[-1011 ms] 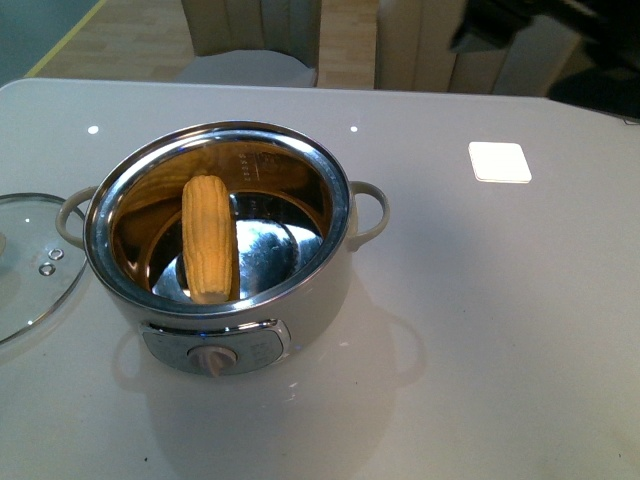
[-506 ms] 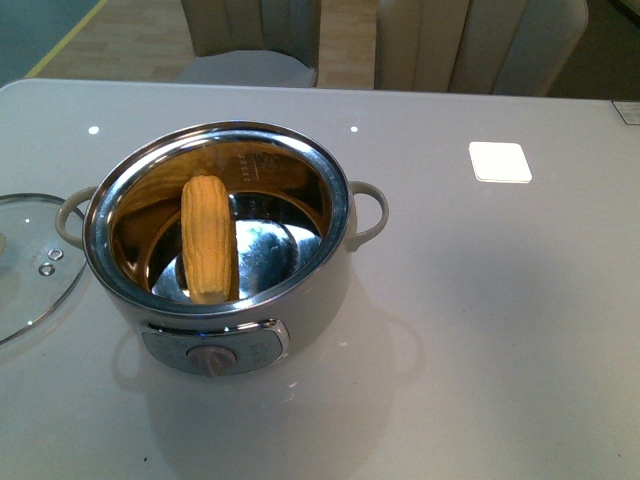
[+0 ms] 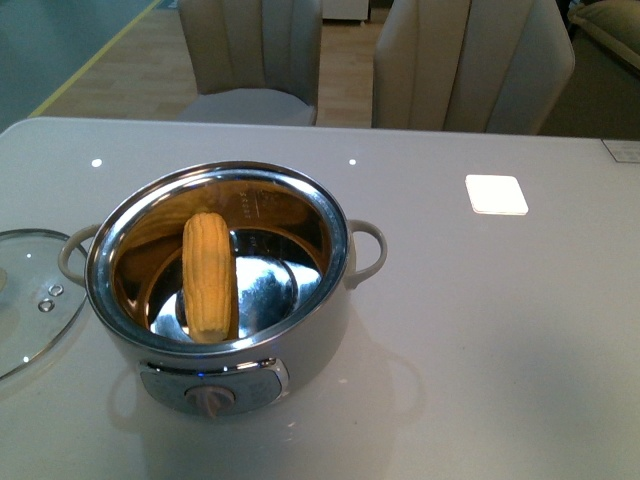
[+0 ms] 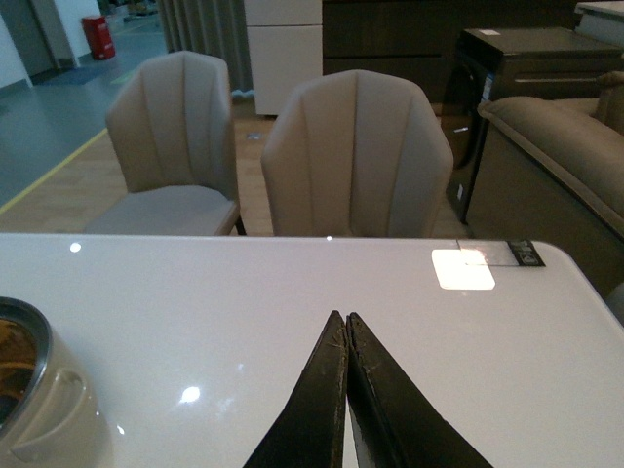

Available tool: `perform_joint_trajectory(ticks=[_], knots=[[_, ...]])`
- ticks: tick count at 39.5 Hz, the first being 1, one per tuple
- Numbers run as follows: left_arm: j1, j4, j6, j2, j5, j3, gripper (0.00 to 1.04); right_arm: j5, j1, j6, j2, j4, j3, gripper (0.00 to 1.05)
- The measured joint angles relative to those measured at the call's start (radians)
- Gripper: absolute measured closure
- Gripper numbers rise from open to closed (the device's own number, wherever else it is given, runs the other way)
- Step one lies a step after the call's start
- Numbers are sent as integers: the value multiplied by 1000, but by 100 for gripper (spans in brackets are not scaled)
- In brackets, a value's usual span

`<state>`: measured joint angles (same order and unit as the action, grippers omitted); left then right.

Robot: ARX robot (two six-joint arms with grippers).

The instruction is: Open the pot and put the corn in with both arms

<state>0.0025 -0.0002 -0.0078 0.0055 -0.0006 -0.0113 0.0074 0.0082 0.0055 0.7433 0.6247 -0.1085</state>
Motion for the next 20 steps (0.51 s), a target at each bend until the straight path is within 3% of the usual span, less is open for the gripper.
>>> perform_joint_trajectory(ticks=[20], knots=[[0,0,0,0,1,0,7,-3,-5,-1,-222,-113,91,103]])
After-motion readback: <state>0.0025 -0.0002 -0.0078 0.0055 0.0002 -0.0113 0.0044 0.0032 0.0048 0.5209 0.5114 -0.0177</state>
